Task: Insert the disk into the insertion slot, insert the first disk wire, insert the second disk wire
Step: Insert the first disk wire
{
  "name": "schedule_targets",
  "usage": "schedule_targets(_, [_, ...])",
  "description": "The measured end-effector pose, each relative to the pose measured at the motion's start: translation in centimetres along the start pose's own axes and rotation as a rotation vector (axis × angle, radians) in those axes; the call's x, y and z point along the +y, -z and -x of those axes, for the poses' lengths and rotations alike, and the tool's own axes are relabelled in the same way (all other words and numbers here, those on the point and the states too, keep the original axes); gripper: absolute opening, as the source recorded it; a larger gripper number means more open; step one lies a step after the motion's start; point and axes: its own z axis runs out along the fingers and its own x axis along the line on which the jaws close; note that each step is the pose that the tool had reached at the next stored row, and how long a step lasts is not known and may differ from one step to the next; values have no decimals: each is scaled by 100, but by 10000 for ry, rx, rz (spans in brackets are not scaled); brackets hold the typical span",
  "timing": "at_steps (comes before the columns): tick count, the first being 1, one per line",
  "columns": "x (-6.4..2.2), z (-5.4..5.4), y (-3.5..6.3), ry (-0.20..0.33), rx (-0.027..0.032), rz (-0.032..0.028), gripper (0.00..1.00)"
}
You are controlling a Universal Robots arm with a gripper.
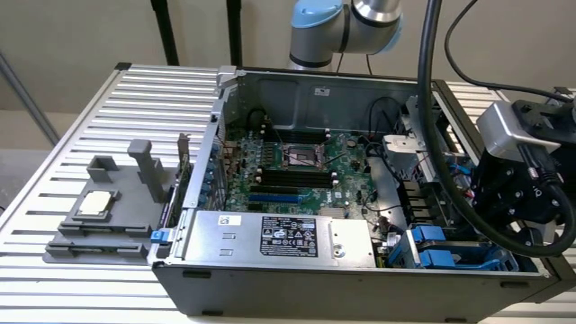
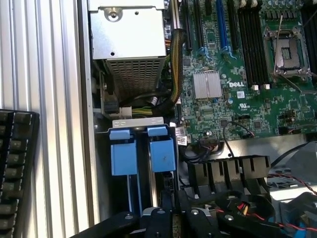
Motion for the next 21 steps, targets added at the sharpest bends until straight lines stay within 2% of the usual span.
schedule_targets(9, [-2, 5, -22, 18, -12, -144, 17])
schedule_targets(15, [2, 2, -44, 22, -16, -184, 17])
schedule_targets(21, [6, 0, -63, 22, 21, -209, 17])
